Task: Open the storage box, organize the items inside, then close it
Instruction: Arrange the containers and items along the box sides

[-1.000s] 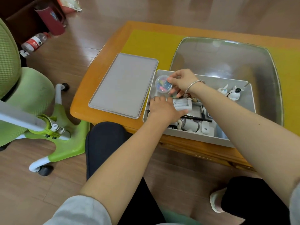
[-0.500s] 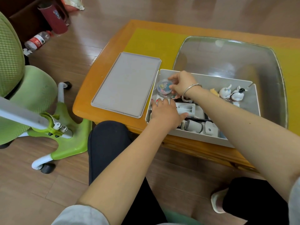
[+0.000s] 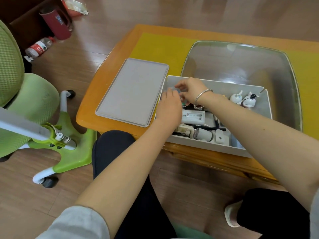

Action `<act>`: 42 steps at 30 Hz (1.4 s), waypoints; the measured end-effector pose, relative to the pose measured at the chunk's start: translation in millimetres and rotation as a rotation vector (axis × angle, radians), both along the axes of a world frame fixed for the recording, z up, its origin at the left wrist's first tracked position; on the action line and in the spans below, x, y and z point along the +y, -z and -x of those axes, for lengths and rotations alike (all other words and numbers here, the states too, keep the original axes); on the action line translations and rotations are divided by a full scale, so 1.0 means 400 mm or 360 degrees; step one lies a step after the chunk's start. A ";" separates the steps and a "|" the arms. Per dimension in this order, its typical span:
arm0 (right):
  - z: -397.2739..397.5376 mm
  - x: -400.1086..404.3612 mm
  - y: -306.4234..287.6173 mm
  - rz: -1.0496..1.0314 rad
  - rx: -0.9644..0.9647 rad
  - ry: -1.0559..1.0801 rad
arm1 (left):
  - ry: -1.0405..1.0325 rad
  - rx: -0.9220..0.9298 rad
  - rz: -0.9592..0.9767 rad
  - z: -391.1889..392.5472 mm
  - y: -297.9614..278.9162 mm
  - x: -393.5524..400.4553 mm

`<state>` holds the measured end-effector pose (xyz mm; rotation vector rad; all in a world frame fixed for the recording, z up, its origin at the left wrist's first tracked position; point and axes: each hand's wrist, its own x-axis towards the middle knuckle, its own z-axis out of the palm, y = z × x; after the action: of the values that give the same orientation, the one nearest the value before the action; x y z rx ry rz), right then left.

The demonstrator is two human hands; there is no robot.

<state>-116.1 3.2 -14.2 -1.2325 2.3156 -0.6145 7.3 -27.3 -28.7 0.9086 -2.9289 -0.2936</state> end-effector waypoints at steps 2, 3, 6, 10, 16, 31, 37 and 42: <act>-0.006 0.008 -0.002 0.0010 -0.0099 -0.0011 | 0.0069 -0.0125 0.0141 0.023 -0.012 -0.023; -0.006 0.014 -0.003 0.0022 -0.0127 -0.0018 | 0.0087 -0.0189 0.0198 0.036 -0.021 -0.035; -0.009 0.039 -0.001 0.0026 -0.0087 -0.0024 | 0.0276 -0.0408 0.0380 0.062 -0.033 -0.069; -0.021 0.077 0.017 0.0064 -0.0088 0.0006 | 0.0391 -0.0540 0.0571 0.065 -0.037 -0.100; -0.027 0.111 0.045 -0.0208 0.0376 -0.0261 | 0.0531 -0.0503 0.0634 0.052 -0.034 -0.140; -0.031 0.102 0.076 -0.0546 0.0748 -0.0430 | 0.0238 -0.0506 0.0752 0.079 0.004 -0.106; -0.029 0.142 0.074 -0.0287 0.0674 -0.0232 | 0.0232 -0.0298 0.0560 0.050 0.003 -0.086; -0.030 0.168 0.075 -0.0262 0.0677 -0.0187 | 0.0375 -0.0361 0.0566 -0.011 0.007 -0.052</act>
<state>-104.2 70.5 -44.1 -1.5219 2.5409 -0.1223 11.5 -48.2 -31.5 0.5809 -3.1438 0.3359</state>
